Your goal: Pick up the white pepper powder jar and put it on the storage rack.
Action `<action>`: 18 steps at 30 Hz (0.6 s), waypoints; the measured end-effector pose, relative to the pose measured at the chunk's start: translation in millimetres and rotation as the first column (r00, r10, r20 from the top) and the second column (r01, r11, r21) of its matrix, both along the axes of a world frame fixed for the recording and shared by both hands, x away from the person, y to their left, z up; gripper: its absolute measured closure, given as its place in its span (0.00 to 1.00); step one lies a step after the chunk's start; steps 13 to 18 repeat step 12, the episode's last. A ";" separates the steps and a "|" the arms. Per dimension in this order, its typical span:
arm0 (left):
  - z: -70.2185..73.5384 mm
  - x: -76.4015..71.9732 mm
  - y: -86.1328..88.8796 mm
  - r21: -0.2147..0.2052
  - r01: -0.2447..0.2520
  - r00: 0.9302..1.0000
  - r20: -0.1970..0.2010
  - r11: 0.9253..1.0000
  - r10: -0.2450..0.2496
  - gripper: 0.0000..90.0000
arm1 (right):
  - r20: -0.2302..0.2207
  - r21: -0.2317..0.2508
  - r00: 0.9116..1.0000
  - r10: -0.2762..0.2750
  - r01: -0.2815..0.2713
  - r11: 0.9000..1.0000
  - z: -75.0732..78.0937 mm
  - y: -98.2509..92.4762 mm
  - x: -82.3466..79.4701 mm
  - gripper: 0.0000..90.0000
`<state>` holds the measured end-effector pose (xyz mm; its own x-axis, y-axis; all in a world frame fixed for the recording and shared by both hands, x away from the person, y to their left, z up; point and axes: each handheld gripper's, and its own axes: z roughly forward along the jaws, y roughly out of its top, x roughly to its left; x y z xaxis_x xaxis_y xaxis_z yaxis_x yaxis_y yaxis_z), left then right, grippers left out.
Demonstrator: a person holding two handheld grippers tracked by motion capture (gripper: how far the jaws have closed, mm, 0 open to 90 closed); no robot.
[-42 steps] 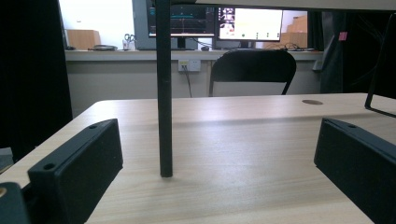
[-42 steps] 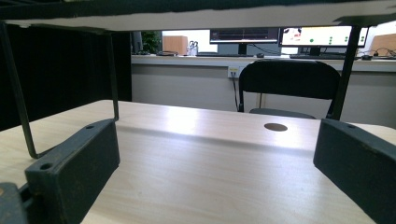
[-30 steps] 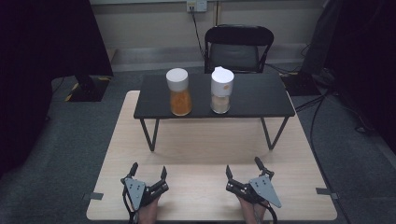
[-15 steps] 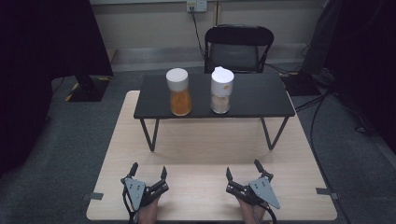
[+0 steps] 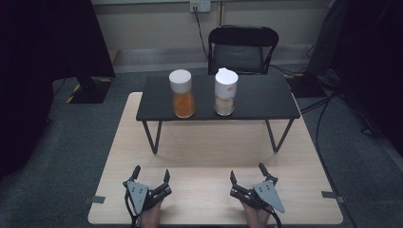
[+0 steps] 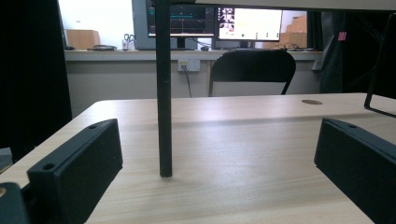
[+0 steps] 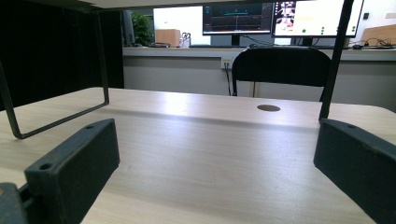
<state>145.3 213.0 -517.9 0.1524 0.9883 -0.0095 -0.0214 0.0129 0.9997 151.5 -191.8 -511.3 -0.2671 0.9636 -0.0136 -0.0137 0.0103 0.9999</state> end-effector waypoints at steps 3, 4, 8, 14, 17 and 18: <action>-0.1 0.0 0.0 0.000 0.000 1.000 0.000 1.000 0.000 0.00 | 0.000 0.008 1.000 -0.001 0.001 1.000 -0.4 -0.6 0.0 0.00; -0.1 0.0 0.0 0.000 0.000 1.000 0.000 1.000 0.000 0.00 | 0.000 0.009 1.000 -0.001 0.001 1.000 -0.5 -0.7 0.0 0.00; 0.0 0.1 0.6 -0.001 0.004 1.000 0.000 1.000 -0.004 0.00 | 0.001 0.008 1.000 -0.002 0.002 1.000 -0.8 -0.7 -0.1 0.00; -0.1 0.3 1.5 -0.002 0.010 1.000 0.001 1.000 -0.010 0.00 | 0.001 0.008 1.000 -0.006 0.006 1.000 -0.8 -0.1 -0.2 0.00; -0.1 0.3 1.5 -0.002 0.010 1.000 0.001 1.000 -0.010 0.00 | 0.001 0.008 1.000 -0.006 0.006 1.000 -0.8 -0.1 -0.2 0.00; -0.1 0.3 1.5 -0.002 0.010 1.000 0.001 1.000 -0.010 0.00 | 0.001 0.008 1.000 -0.006 0.006 1.000 -0.8 -0.1 -0.2 0.00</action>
